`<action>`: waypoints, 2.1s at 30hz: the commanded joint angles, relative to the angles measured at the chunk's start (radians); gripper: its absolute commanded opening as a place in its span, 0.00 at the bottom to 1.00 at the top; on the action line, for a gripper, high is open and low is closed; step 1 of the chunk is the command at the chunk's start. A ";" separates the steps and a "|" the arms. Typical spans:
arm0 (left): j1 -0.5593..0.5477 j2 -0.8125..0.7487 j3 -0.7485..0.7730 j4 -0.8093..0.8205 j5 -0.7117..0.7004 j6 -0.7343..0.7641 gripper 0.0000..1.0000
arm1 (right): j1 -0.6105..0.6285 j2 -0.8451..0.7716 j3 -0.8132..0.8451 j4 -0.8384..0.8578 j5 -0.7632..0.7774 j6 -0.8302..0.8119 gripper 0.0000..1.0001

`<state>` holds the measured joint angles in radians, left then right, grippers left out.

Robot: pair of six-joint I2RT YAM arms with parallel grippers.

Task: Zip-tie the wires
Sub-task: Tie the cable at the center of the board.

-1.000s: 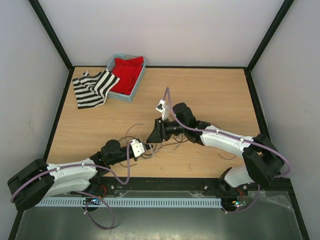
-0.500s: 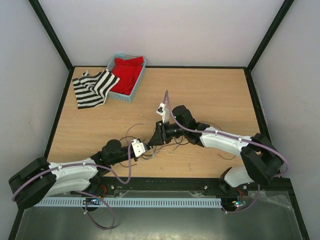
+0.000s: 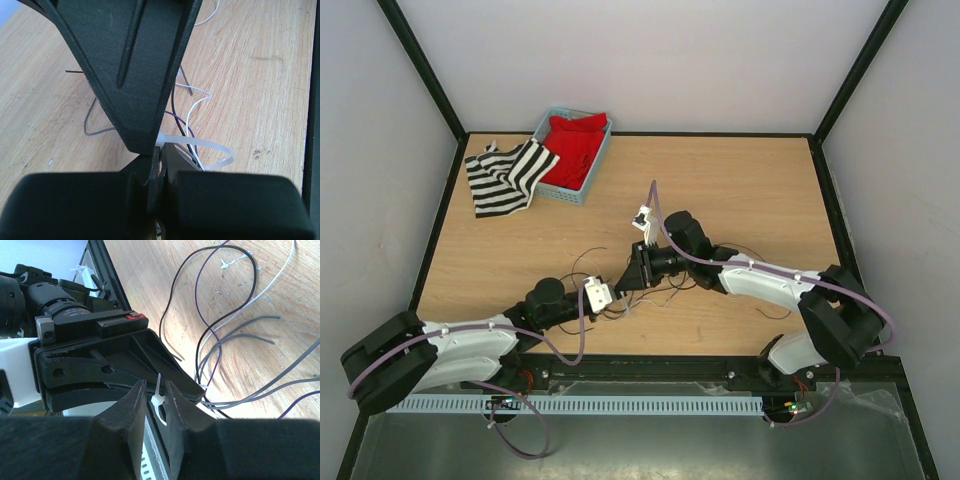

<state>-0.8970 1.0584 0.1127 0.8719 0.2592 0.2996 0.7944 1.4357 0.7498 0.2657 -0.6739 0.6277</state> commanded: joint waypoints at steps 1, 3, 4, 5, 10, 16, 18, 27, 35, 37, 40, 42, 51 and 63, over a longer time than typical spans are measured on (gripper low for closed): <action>0.006 0.007 0.022 0.044 0.014 -0.011 0.00 | 0.011 0.018 0.000 0.035 -0.021 0.011 0.29; 0.006 0.008 0.022 0.044 0.012 -0.012 0.00 | 0.011 0.020 -0.001 0.034 -0.024 0.012 0.26; 0.006 0.008 0.022 0.044 0.012 -0.012 0.00 | 0.011 0.020 -0.001 0.033 -0.024 0.012 0.25; 0.006 0.008 0.020 0.044 0.011 -0.013 0.00 | 0.011 0.019 -0.003 0.033 -0.025 0.011 0.25; 0.006 0.007 0.017 0.077 -0.002 -0.020 0.00 | 0.011 0.016 -0.005 0.025 -0.022 0.004 0.16; 0.006 0.005 0.014 0.092 0.000 -0.033 0.00 | 0.011 0.008 0.019 -0.001 0.017 -0.025 0.00; 0.005 0.003 0.014 0.093 0.006 -0.042 0.00 | 0.011 0.004 0.051 -0.043 0.057 -0.063 0.00; -0.007 -0.037 -0.003 0.093 0.014 -0.062 0.00 | 0.003 0.007 0.211 -0.198 0.236 -0.253 0.00; -0.011 -0.115 -0.023 0.090 -0.011 -0.065 0.00 | 0.003 0.011 0.211 -0.189 0.240 -0.325 0.00; -0.011 -0.130 -0.025 0.084 -0.017 -0.062 0.00 | 0.003 0.010 0.204 -0.181 0.237 -0.328 0.00; -0.011 -0.141 -0.027 0.066 -0.020 -0.055 0.00 | 0.002 0.004 0.207 -0.178 0.230 -0.323 0.00; -0.011 -0.139 -0.027 0.061 -0.020 -0.052 0.00 | -0.003 -0.007 0.213 -0.173 0.204 -0.305 0.06; -0.011 -0.121 -0.023 0.033 -0.008 -0.061 0.00 | -0.005 -0.056 0.153 -0.064 0.044 -0.110 0.49; -0.011 -0.116 -0.016 0.029 -0.013 -0.057 0.00 | 0.017 -0.042 0.085 -0.054 0.044 -0.073 0.51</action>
<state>-0.9047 0.9424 0.0944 0.8871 0.2386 0.2459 0.8055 1.3998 0.8520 0.1680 -0.6083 0.5259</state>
